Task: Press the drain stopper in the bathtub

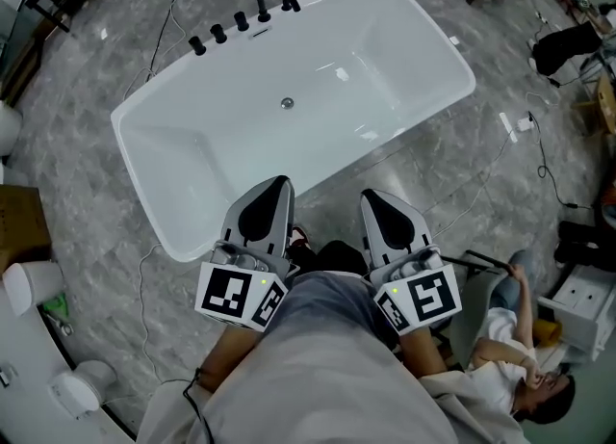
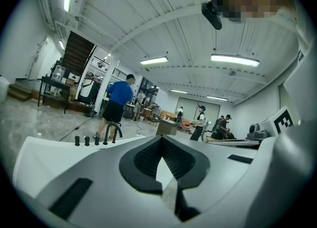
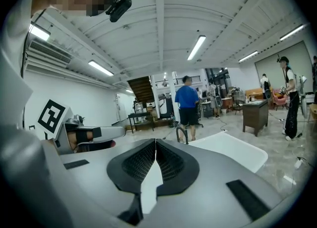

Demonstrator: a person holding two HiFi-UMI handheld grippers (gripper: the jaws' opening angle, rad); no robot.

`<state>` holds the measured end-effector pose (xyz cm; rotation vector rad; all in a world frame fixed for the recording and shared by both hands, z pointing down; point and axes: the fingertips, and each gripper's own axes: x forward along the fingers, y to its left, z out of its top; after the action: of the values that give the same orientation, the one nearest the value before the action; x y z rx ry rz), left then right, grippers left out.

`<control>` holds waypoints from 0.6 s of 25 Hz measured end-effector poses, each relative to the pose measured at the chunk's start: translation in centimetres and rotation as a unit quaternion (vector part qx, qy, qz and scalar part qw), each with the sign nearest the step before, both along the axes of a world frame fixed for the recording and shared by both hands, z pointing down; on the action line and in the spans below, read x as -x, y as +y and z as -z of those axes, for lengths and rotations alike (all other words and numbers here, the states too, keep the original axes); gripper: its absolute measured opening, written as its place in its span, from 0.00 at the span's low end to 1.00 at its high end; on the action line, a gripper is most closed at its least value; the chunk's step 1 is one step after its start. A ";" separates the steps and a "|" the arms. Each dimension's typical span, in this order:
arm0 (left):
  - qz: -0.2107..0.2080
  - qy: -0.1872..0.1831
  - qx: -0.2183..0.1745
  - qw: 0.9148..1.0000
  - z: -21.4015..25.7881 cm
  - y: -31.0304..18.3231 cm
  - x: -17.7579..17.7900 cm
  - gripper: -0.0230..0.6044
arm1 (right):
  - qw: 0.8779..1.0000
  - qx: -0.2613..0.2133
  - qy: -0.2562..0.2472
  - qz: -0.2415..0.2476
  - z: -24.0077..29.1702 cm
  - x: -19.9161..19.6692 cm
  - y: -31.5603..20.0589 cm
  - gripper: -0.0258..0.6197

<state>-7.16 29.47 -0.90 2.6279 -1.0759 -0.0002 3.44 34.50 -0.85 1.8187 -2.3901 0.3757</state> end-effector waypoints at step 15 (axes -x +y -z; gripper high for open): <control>0.029 -0.009 0.023 0.999 -2.3 -4.4 -5.5 0.05 | 0.999 0.011 -0.016 0.032 -2.0 -5.3 -5.0 0.07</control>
<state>-1.69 25.02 1.42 2.5597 -1.1448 0.0353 8.72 29.54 1.11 1.7345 -2.4485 0.4274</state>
